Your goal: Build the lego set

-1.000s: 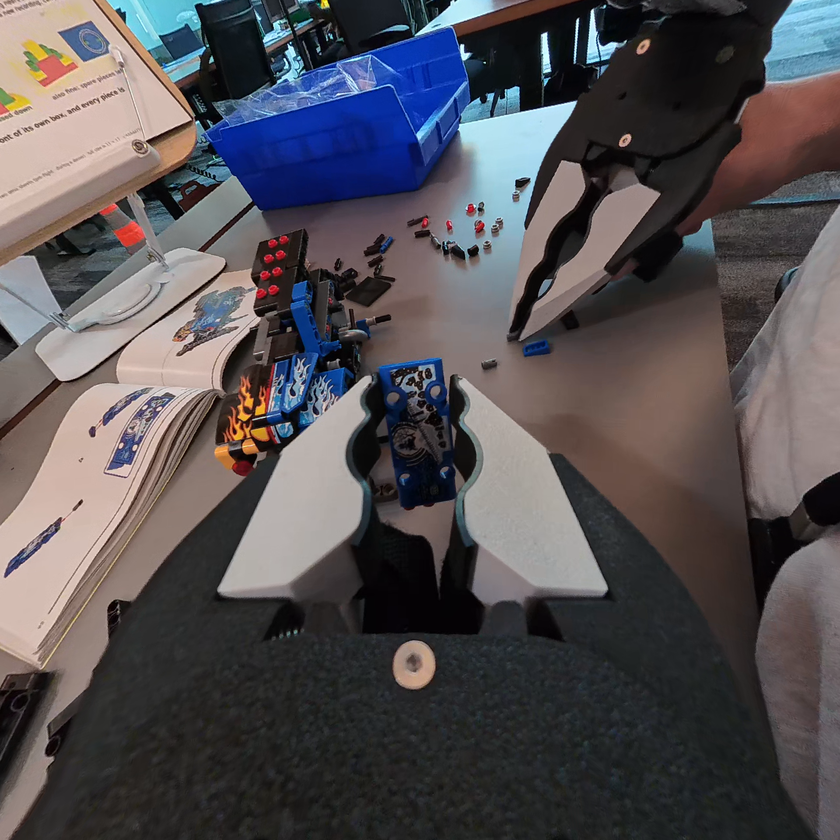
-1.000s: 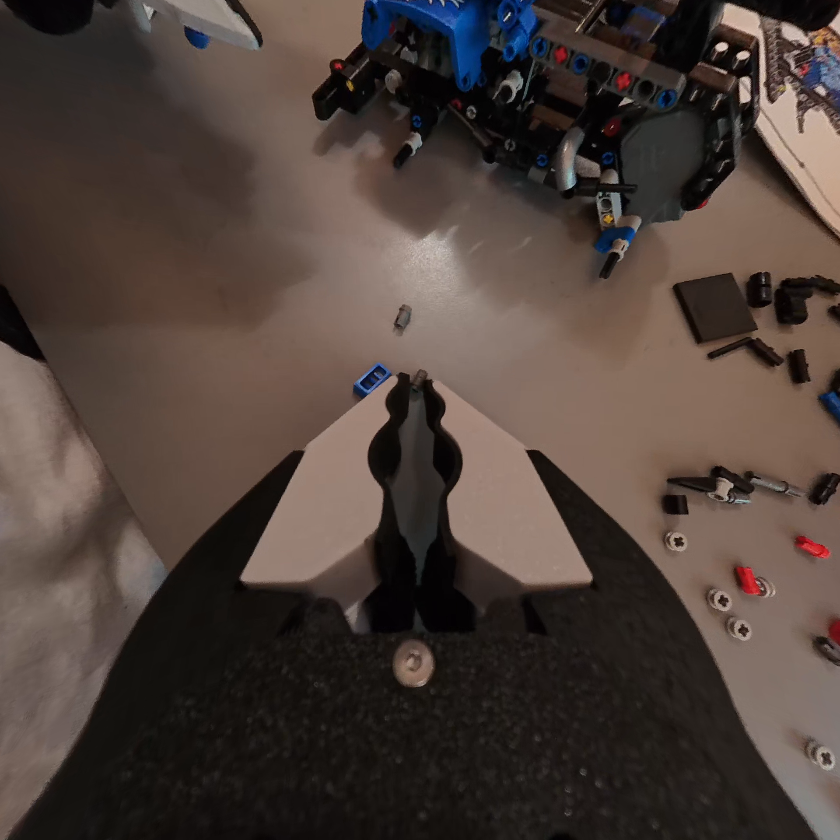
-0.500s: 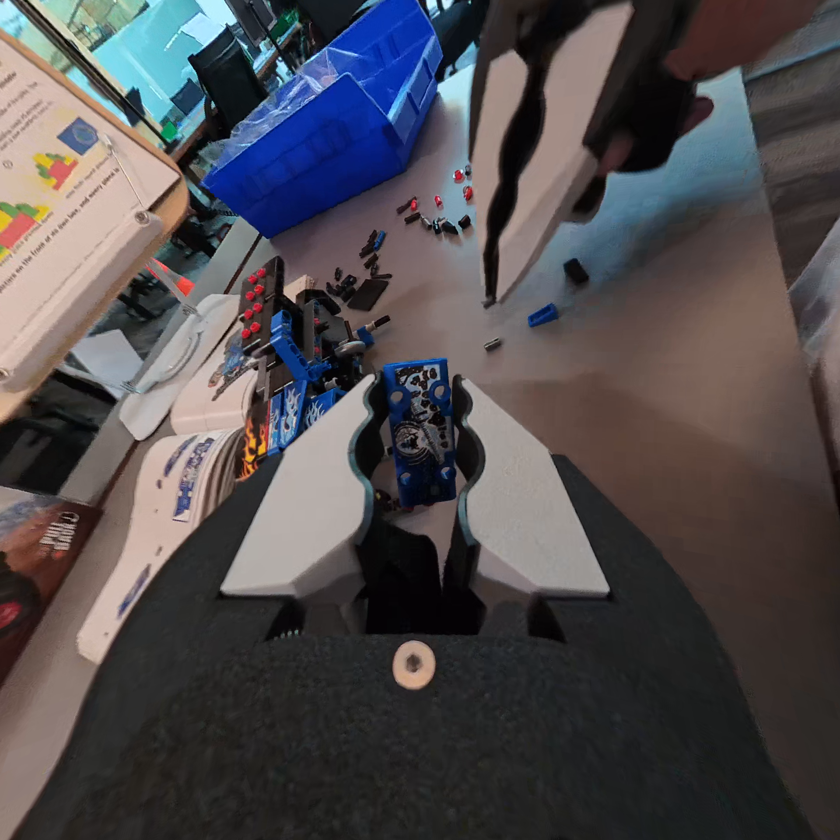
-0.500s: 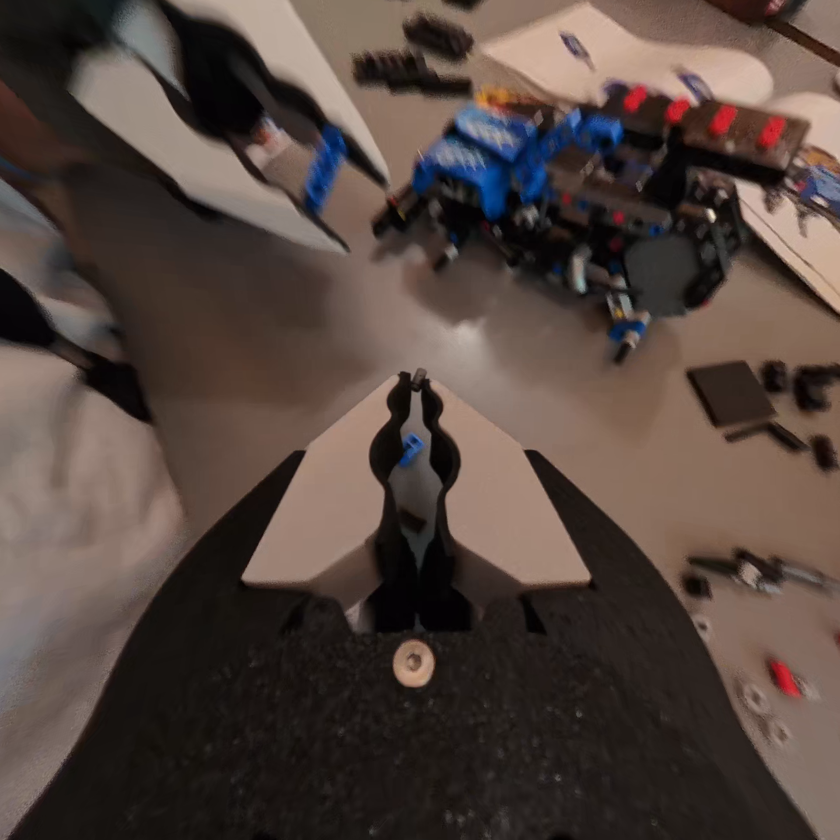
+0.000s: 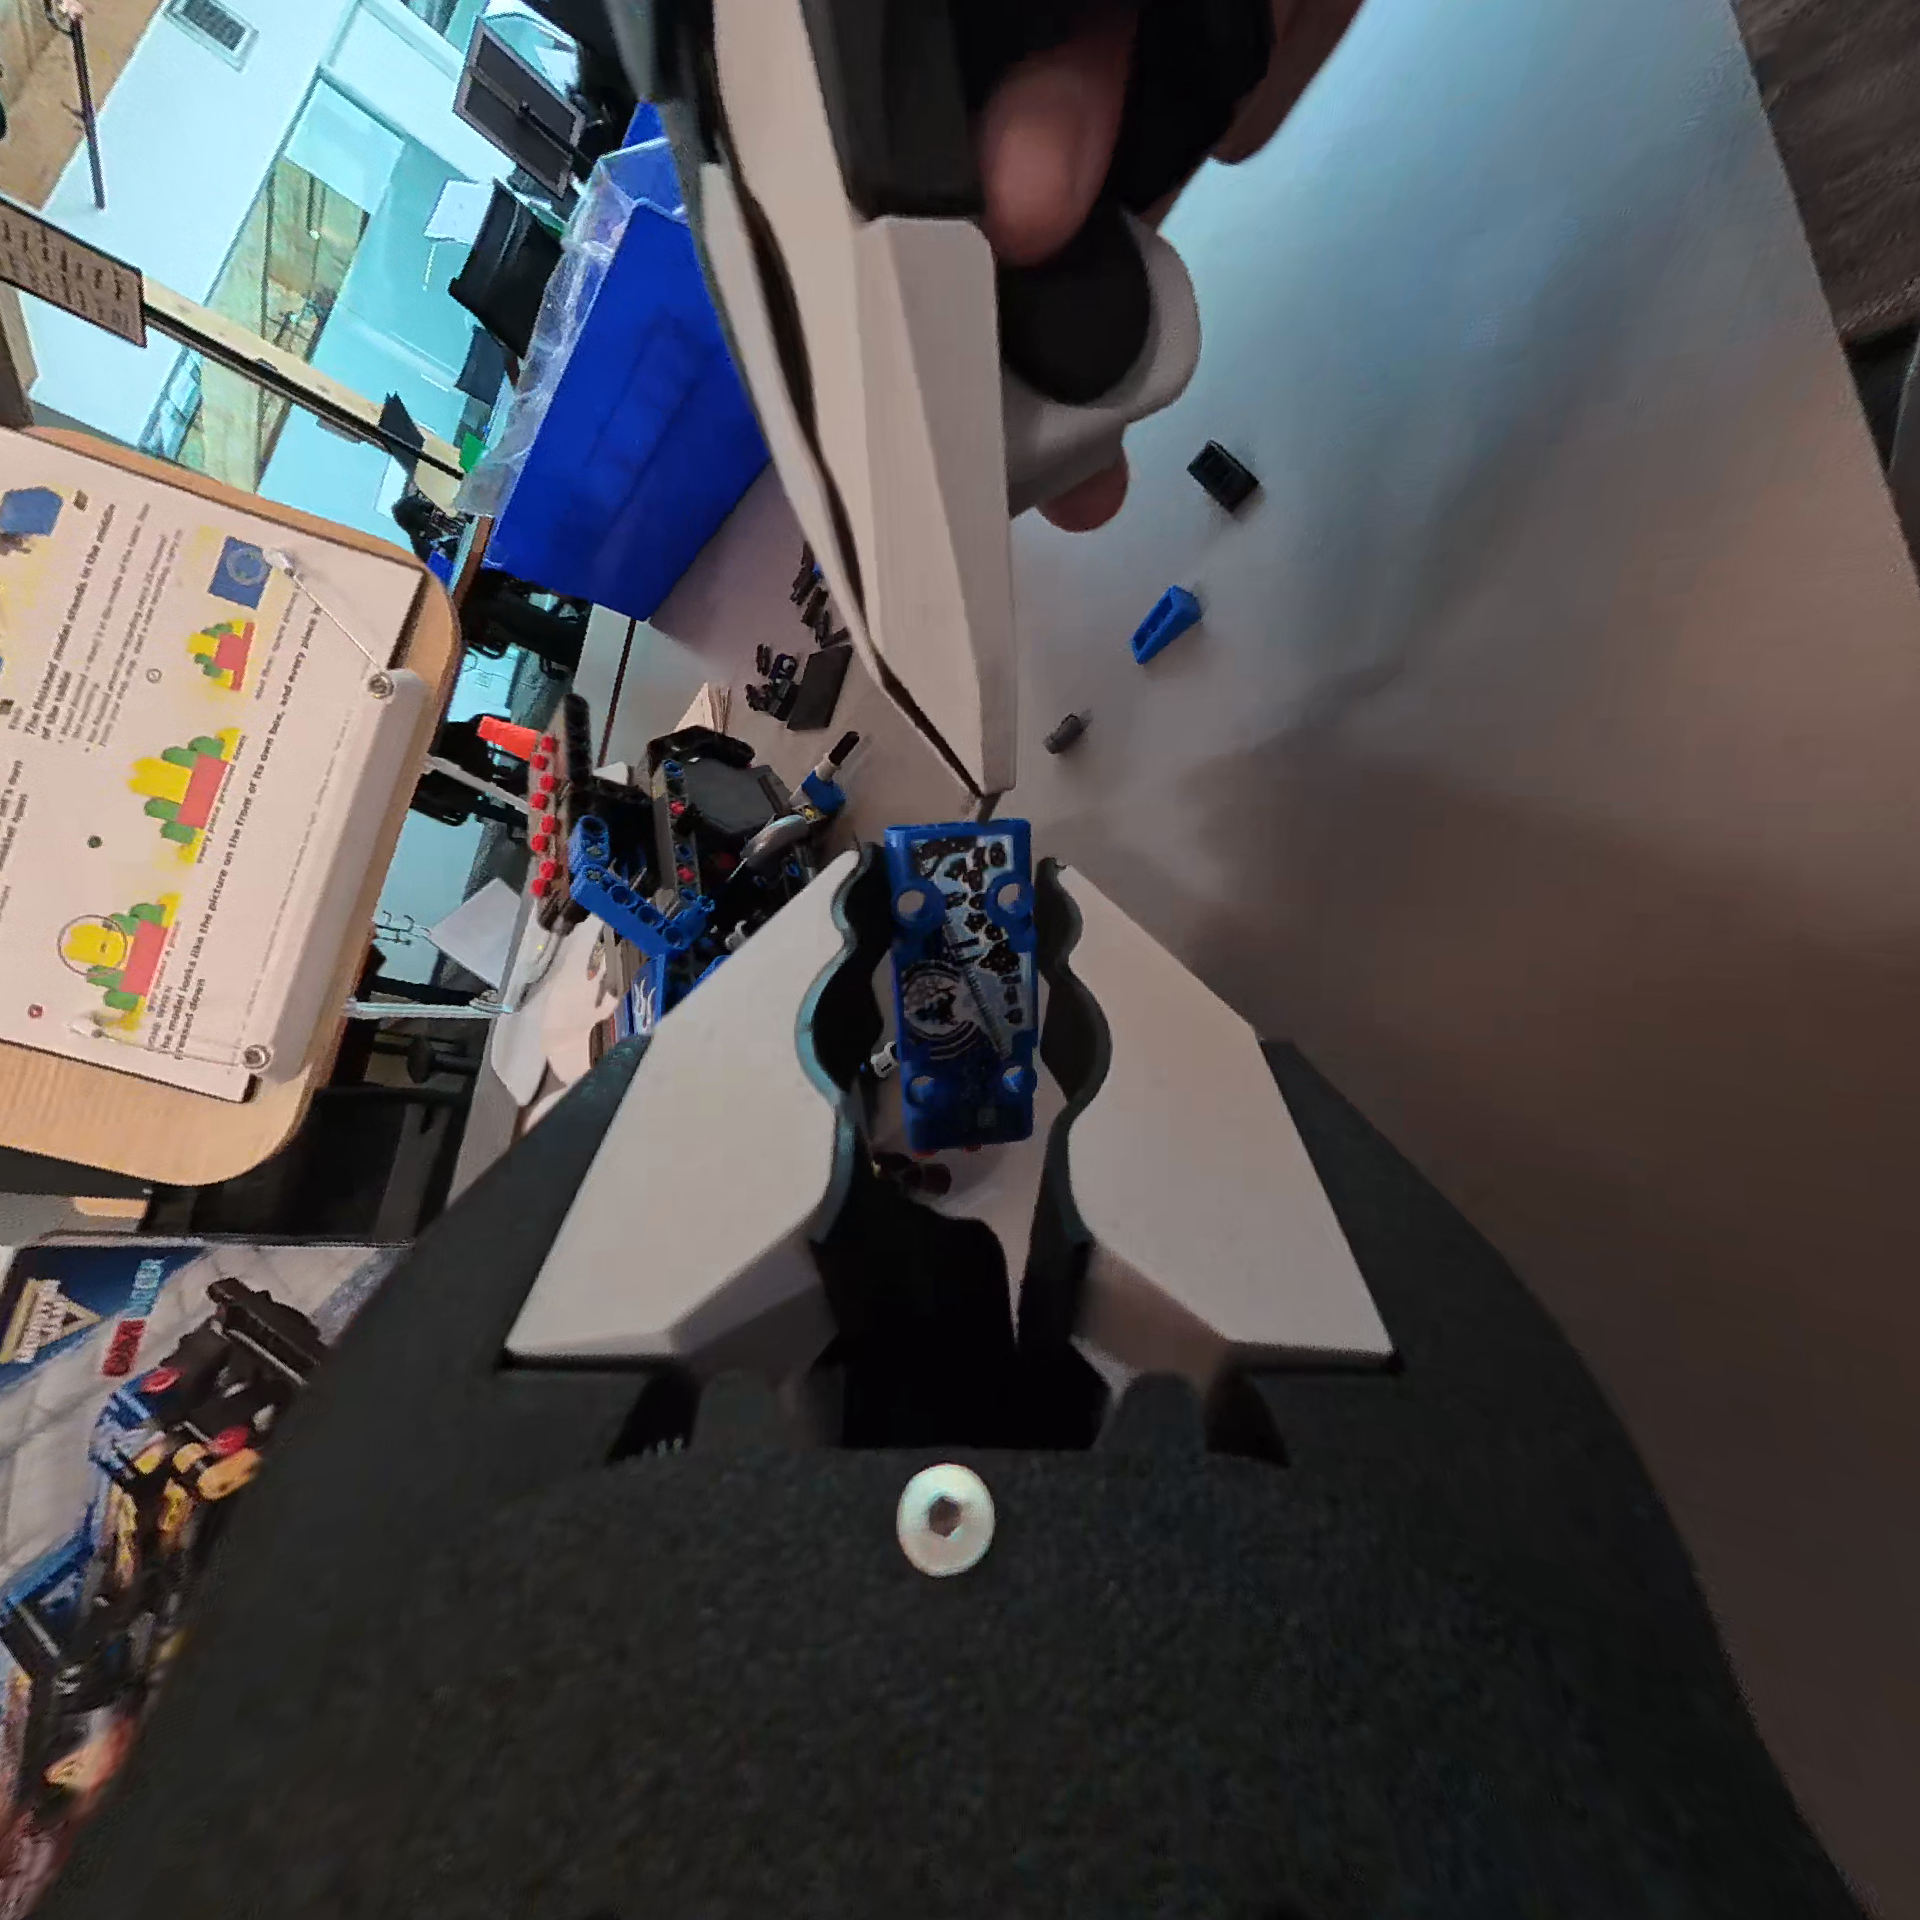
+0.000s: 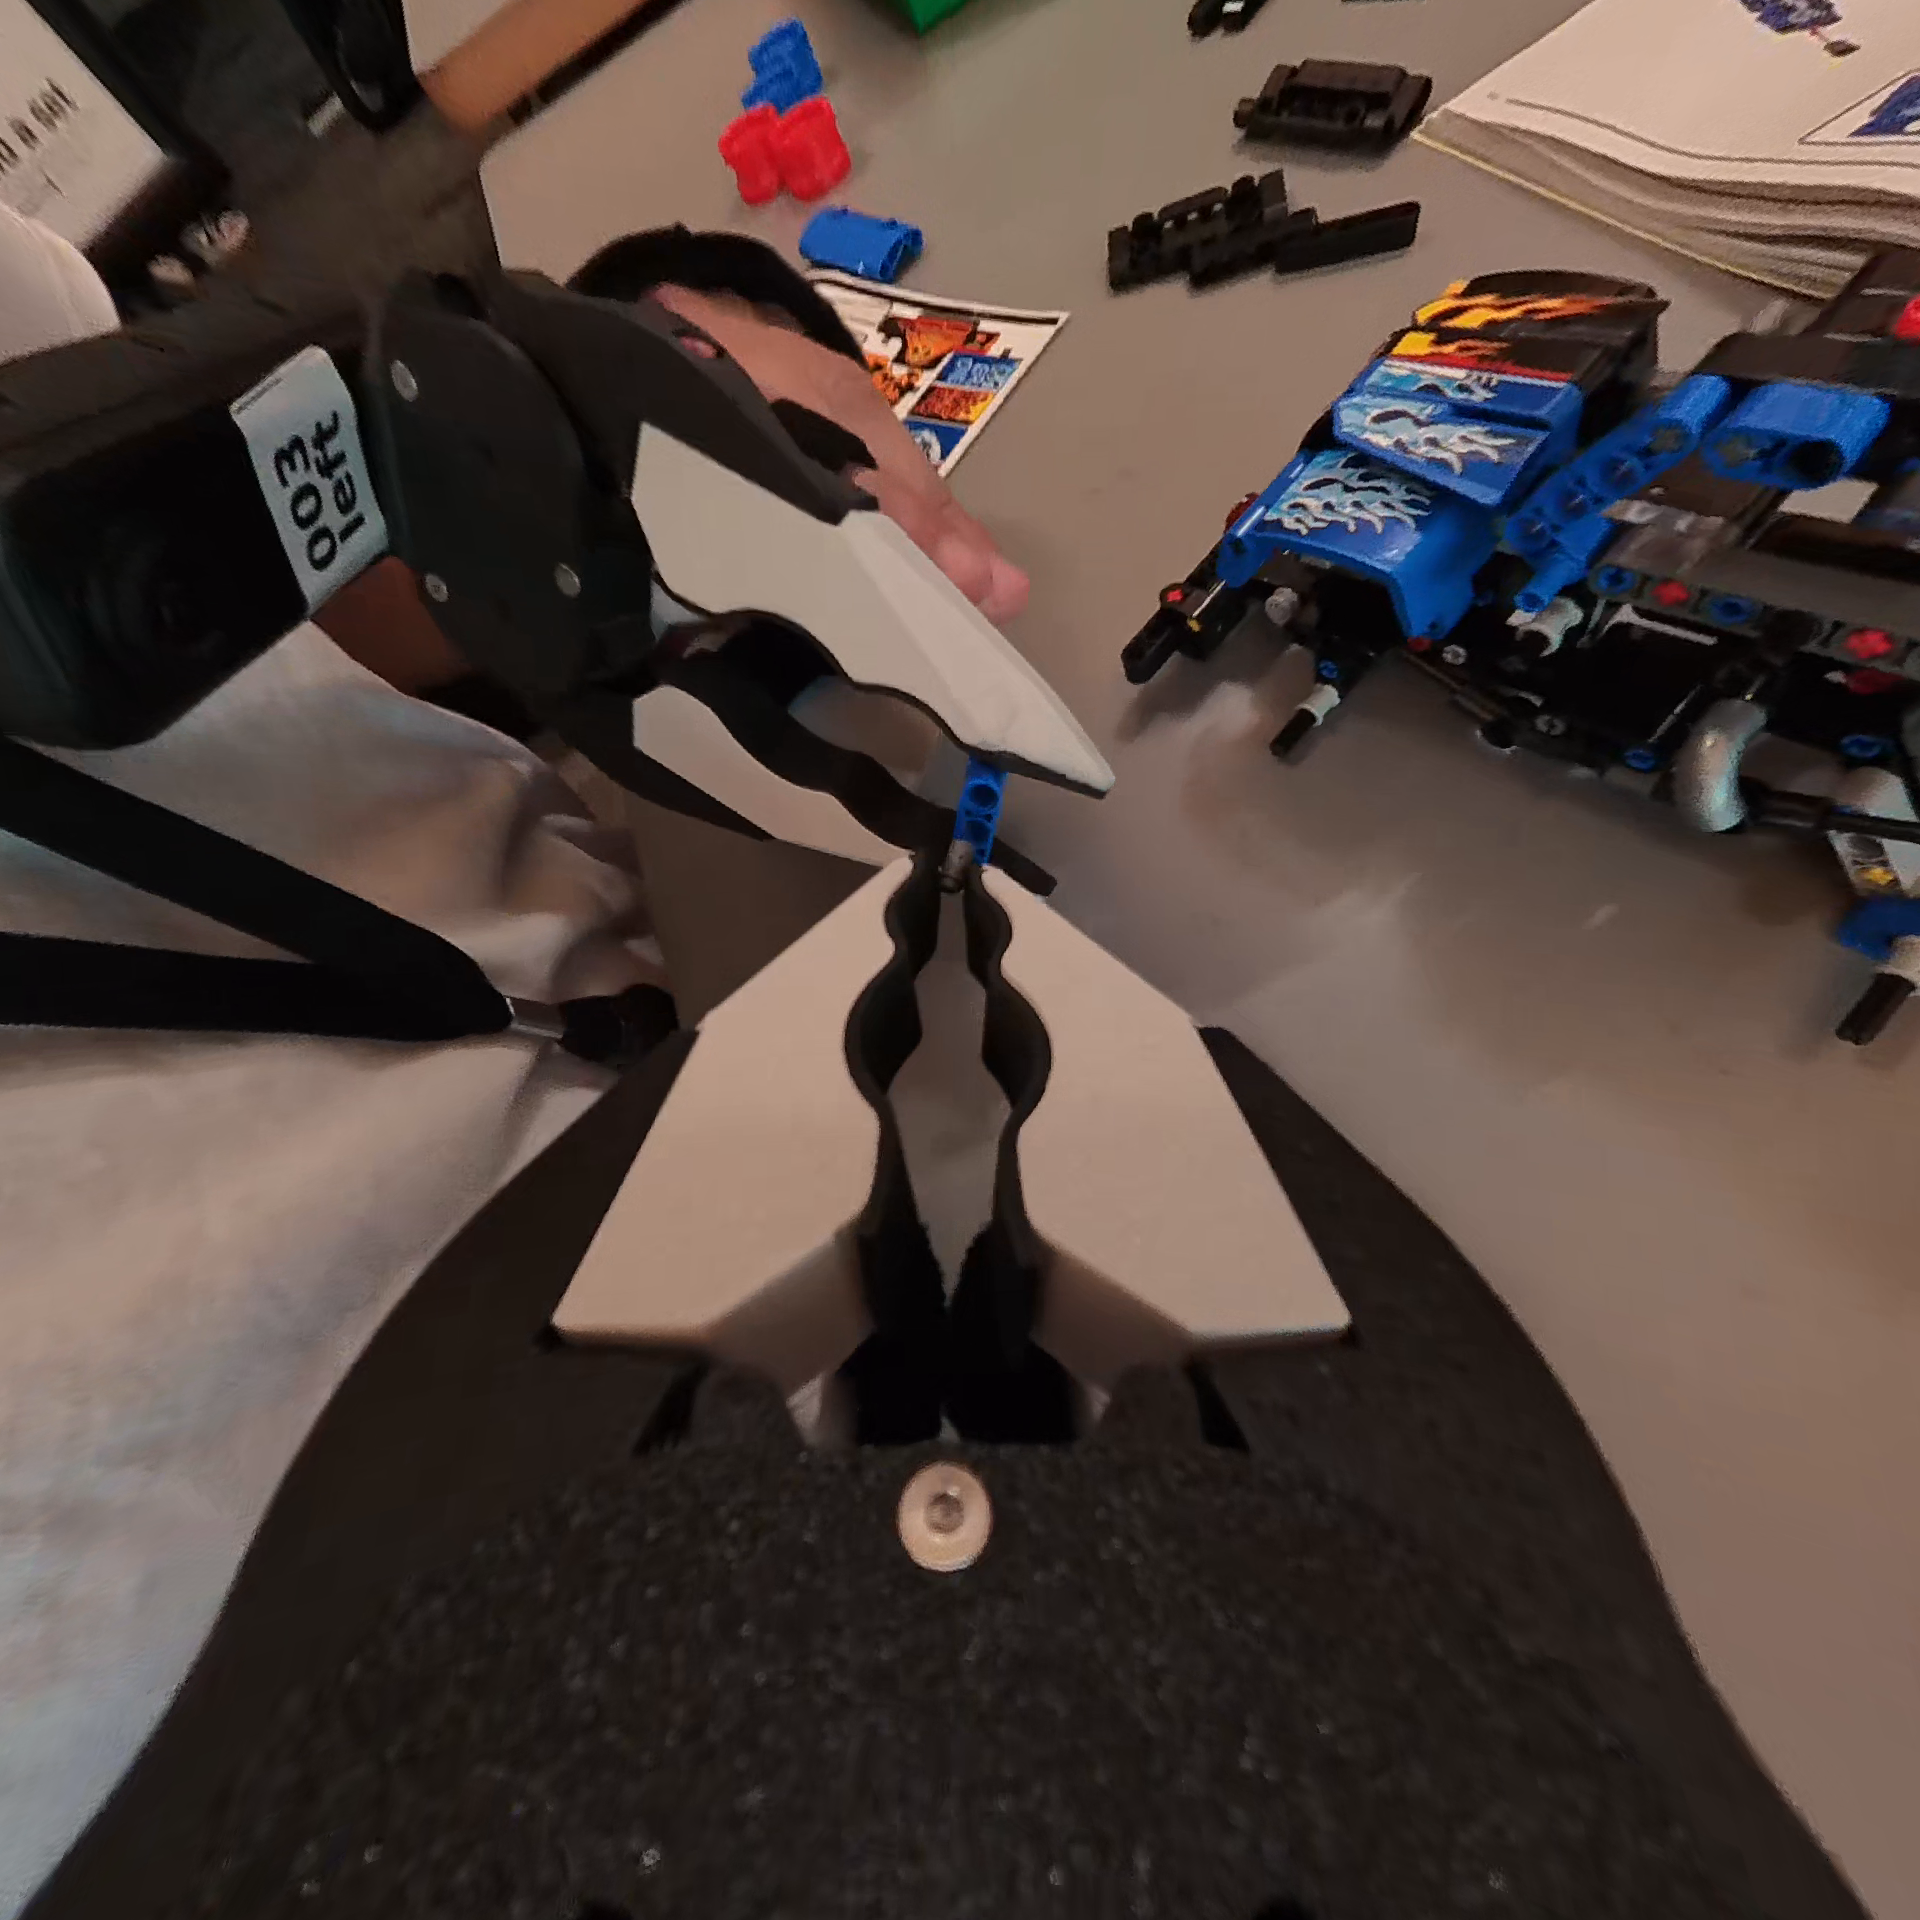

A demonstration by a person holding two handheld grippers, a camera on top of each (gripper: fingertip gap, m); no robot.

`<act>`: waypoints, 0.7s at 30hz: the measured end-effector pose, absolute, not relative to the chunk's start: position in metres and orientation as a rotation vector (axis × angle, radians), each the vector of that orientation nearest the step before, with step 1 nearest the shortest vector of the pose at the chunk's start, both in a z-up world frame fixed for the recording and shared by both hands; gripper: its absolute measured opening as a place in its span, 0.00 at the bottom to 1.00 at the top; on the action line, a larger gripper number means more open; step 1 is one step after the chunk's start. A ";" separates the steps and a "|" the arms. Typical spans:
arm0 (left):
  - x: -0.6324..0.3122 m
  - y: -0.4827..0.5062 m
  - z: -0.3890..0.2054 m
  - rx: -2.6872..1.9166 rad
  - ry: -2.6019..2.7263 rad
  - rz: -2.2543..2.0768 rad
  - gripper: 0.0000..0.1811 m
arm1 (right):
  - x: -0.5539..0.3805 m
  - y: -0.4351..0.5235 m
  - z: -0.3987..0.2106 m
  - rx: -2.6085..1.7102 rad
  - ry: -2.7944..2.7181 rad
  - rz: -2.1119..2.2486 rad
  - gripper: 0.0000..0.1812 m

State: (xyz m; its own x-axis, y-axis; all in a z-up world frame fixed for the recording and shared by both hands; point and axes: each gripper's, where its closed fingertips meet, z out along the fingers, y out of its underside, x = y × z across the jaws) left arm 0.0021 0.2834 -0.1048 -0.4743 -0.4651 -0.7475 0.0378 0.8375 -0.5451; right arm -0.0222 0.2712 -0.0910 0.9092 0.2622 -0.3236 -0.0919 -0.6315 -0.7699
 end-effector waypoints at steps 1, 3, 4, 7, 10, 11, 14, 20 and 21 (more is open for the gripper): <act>0.002 0.283 -0.106 -0.292 1.993 -0.591 0.14 | -0.023 0.271 -0.092 -2.207 -0.152 0.499 0.02; 0.002 0.281 -0.108 -0.233 2.001 -0.547 0.14 | -0.020 0.270 -0.095 -2.243 -0.189 0.450 0.02; 0.003 0.281 -0.109 -0.213 2.004 -0.519 0.14 | -0.021 0.270 -0.095 -2.252 -0.218 0.450 0.02; 0.005 0.282 -0.113 -0.177 2.019 -0.454 0.14 | -0.019 0.270 -0.100 -2.293 -0.267 0.398 0.02; 0.006 0.283 -0.115 -0.166 2.032 -0.407 0.14 | -0.017 0.270 -0.104 -2.331 -0.320 0.330 0.02; 0.007 0.284 -0.115 -0.162 2.031 -0.391 0.14 | -0.015 0.271 -0.105 -2.340 -0.338 0.295 0.02; 0.009 0.285 -0.116 -0.140 2.032 -0.335 0.14 | -0.012 0.271 -0.108 -2.360 -0.368 0.242 0.02; 0.013 0.287 -0.117 -0.019 2.022 -0.171 0.14 | -0.010 0.271 -0.111 -2.407 -0.324 0.289 0.02; 0.014 0.288 -0.117 0.005 2.024 -0.148 0.14 | -0.009 0.271 -0.111 -2.420 -0.324 0.289 0.02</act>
